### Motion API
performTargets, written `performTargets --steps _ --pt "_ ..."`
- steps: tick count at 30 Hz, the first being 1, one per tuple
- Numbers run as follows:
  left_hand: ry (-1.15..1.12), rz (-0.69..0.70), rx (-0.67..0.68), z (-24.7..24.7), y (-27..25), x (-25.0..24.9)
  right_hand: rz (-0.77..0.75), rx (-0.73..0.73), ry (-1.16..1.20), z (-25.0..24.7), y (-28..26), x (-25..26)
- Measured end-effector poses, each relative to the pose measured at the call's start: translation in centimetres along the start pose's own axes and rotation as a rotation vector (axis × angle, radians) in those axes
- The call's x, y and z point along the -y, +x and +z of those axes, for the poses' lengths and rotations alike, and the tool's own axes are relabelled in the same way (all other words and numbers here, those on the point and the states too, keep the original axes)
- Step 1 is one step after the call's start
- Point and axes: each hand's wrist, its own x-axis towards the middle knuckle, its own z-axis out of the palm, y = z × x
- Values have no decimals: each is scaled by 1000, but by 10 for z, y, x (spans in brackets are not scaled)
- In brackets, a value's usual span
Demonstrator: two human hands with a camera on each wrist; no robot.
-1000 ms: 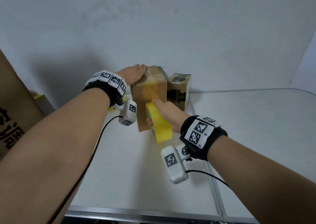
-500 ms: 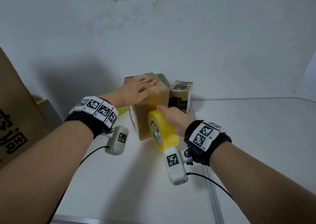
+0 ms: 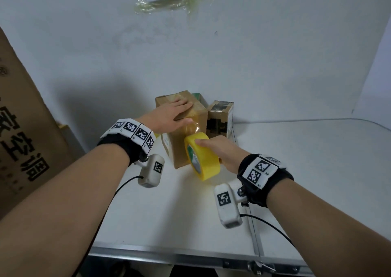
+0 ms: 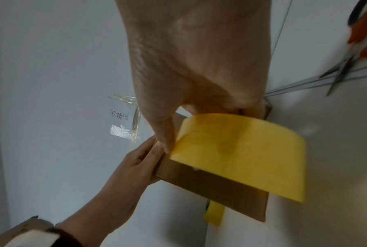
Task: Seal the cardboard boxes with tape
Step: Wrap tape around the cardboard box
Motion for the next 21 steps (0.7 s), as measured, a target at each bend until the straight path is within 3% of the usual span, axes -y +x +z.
performTargets --steps 8,13,17,21 --pt "-130 -145 5 -39 -16 -18 -301 -43 68 -21 -50 31" --pt "-620 -365 103 -47 -13 -7 -445 -66 124 -34 -58 71" --pt "-863 -421 233 -16 -12 5 -417 -24 51 -31 -43 88" --pt "-853 -534 48 15 -5 3 -356 -10 -69 -20 -23 94"
